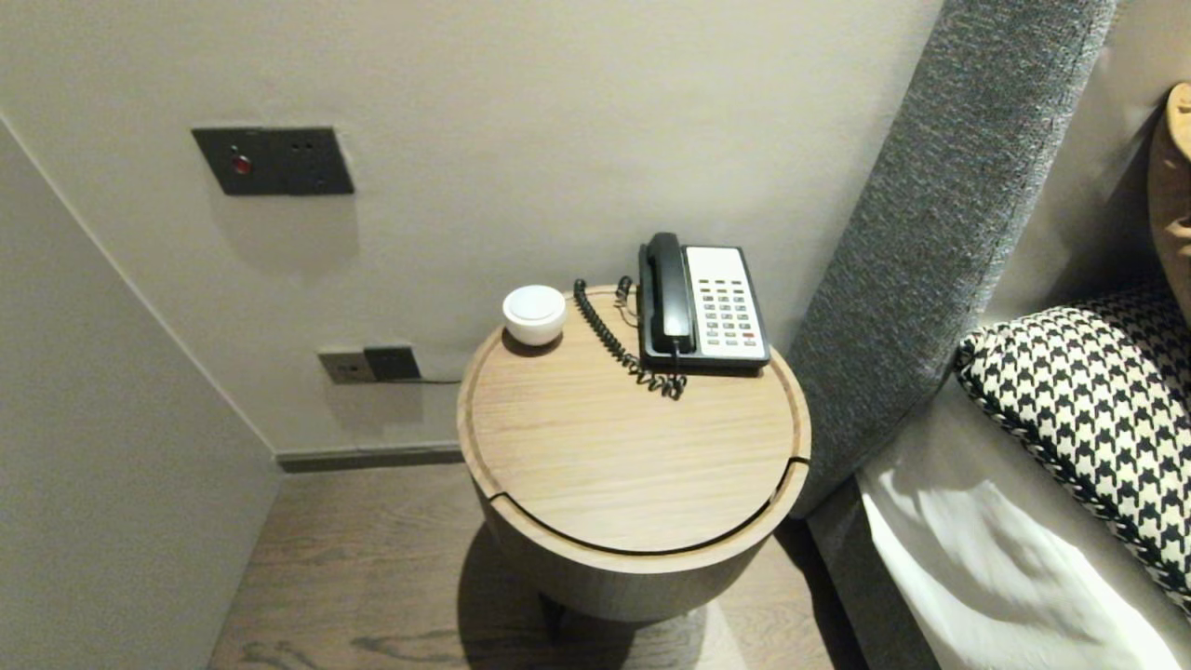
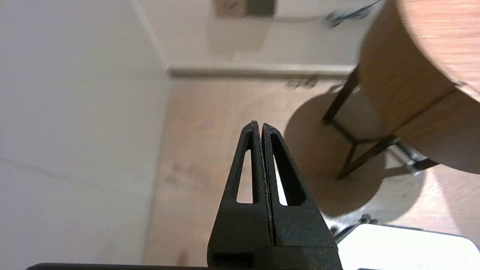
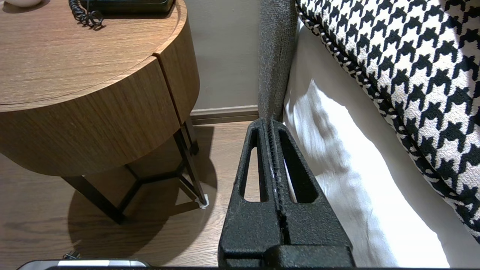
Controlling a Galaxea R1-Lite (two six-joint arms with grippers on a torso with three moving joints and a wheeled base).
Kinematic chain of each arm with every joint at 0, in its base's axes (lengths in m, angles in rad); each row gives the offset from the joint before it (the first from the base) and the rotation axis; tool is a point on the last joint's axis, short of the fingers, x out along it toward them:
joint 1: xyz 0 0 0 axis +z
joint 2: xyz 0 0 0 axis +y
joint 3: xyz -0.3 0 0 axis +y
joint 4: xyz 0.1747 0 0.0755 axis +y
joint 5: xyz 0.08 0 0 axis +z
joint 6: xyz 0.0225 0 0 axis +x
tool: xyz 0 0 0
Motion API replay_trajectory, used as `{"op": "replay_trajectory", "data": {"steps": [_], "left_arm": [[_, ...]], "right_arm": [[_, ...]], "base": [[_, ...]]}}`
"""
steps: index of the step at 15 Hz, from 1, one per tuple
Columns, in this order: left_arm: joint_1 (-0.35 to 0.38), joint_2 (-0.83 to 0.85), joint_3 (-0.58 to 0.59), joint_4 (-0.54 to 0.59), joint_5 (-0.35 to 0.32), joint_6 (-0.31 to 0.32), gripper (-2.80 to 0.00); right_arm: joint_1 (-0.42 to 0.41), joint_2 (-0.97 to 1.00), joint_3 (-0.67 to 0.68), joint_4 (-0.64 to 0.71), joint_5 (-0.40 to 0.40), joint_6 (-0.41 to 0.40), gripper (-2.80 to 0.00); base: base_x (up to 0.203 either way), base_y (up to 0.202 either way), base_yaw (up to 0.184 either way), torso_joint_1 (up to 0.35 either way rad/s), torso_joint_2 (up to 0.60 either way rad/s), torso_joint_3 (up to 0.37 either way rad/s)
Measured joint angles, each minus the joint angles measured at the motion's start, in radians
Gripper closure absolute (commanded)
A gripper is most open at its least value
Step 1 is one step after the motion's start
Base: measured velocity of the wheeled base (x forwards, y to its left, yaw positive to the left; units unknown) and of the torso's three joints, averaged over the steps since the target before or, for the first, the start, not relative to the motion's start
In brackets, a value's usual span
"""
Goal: Open the nightstand drawer
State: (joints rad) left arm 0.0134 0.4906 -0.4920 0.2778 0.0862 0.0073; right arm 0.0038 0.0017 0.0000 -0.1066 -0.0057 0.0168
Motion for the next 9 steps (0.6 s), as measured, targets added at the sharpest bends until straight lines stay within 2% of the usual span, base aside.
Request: {"op": "replay_trajectory", "data": {"steps": [3,6,7,9], "left_arm": [[-0.019,0.168,-0.149,0.13,0.017,-0.006,0.0],[-0.06,0.302,-0.273,0.214,0.02,-0.034,0.0],[-0.084,0.34,-0.324,0.257,0.02,-0.062,0.0],[-0.153,0.414,-0.421,0.35,0.02,-0.163,0.0]], "right_arm": [[0.0,0.0,0.0,0.0,0.0,0.0,0.0],[0.0,0.0,0.0,0.0,0.0,0.0,0.0],[0.0,0.0,0.0,0.0,0.0,0.0,0.0],[0.0,0.0,0.0,0.0,0.0,0.0,0.0]], "base": [[0.0,0.0,0.0,0.0,0.0,0.0],[0.0,0.0,0.0,0.0,0.0,0.0],[0.0,0.0,0.0,0.0,0.0,0.0],[0.0,0.0,0.0,0.0,0.0,0.0]]}}
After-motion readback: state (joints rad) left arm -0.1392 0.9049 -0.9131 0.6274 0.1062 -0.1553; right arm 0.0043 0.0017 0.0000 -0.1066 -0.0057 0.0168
